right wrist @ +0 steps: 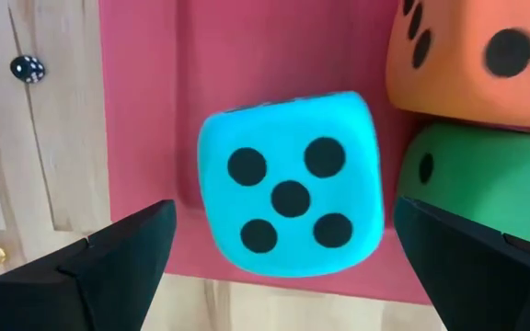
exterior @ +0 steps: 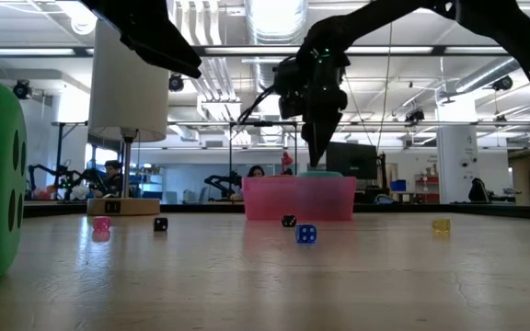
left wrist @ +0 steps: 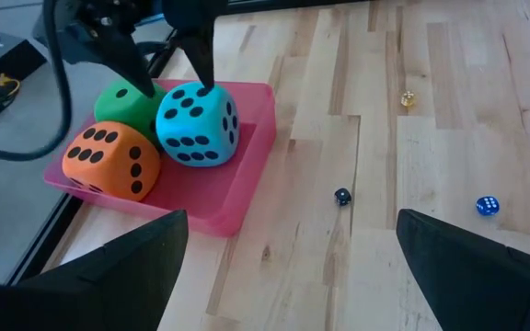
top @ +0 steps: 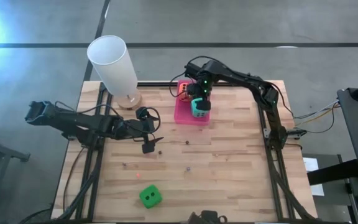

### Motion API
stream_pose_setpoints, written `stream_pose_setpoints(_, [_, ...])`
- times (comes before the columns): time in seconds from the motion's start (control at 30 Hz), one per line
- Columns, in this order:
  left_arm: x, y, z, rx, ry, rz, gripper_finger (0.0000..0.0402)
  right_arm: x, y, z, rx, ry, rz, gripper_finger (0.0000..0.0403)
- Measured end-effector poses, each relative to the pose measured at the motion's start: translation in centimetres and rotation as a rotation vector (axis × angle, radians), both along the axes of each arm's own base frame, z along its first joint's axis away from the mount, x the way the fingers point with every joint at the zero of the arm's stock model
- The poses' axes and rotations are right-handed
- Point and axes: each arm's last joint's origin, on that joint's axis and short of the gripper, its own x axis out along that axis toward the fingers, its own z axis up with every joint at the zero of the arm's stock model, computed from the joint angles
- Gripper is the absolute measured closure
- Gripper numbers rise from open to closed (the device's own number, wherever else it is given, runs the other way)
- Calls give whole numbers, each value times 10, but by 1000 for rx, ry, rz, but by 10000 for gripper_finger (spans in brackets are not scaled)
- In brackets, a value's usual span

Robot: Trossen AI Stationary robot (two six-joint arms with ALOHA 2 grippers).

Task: Pick & Place Dice
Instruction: Put the big blue dice into the red container

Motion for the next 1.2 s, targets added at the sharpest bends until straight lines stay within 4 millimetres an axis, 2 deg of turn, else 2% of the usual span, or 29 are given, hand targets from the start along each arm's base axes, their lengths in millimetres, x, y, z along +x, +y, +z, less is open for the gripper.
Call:
stream_pose_setpoints(0.17, [0,0,0,0,0,0,10,0,2,13,5,-1,23,3])
stream_pose_setpoints(0.6, [0,0,0,0,2,0,11,2,35,36,66,68,138,3])
stream_pose_setpoints(1.2, [0,0,0,0,0,0,9,5,39,37,59,58,141,3])
